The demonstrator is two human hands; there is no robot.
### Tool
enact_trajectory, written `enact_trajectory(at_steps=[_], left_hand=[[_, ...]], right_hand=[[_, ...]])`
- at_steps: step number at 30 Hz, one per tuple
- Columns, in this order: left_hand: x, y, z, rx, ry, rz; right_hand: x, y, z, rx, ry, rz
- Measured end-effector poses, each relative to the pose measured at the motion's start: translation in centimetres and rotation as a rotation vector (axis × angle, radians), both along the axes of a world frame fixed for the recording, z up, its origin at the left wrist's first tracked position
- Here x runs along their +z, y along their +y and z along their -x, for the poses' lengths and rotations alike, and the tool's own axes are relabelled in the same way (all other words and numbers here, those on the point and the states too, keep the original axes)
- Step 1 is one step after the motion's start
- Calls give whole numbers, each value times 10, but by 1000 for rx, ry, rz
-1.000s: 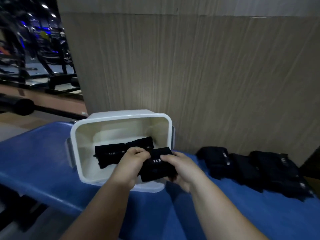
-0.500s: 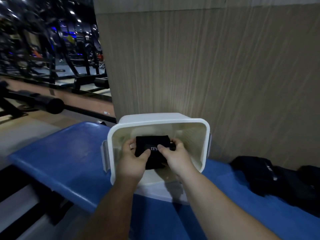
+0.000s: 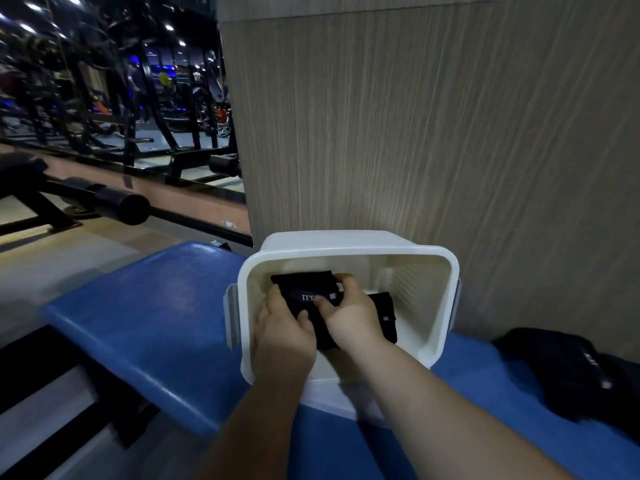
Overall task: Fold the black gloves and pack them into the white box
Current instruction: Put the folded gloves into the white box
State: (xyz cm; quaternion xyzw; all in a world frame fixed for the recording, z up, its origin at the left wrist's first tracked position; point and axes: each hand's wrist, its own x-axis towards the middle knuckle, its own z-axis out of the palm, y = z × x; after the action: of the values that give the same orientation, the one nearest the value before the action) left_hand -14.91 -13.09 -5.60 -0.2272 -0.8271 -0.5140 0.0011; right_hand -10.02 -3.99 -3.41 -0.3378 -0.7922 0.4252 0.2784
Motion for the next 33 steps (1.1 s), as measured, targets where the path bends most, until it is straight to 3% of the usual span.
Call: enact_trajectory(at_steps=[4, 11, 13, 17, 19, 26, 33], left_hand=[[0, 1, -10, 27, 77, 255], [-2, 1, -6, -63, 166, 384], [-5, 0, -3, -70, 163, 377], [-8, 0, 3, -81, 136, 325], [-10, 0, 5, -87, 109, 298], [-19, 4, 17, -97, 7, 111], [-21, 9, 10, 0, 144, 258]], right_hand=[[-2, -1, 5, -12, -96, -34], [-10, -2, 4, -7, -129, -135], [-14, -2, 2, -14, -120, -261], [-25, 1, -4, -38, -181, -695], [-29, 3, -6, 3, -187, -787], [-39, 12, -12, 266, -336, -654], [-49, 18, -15, 294, -355, -693]])
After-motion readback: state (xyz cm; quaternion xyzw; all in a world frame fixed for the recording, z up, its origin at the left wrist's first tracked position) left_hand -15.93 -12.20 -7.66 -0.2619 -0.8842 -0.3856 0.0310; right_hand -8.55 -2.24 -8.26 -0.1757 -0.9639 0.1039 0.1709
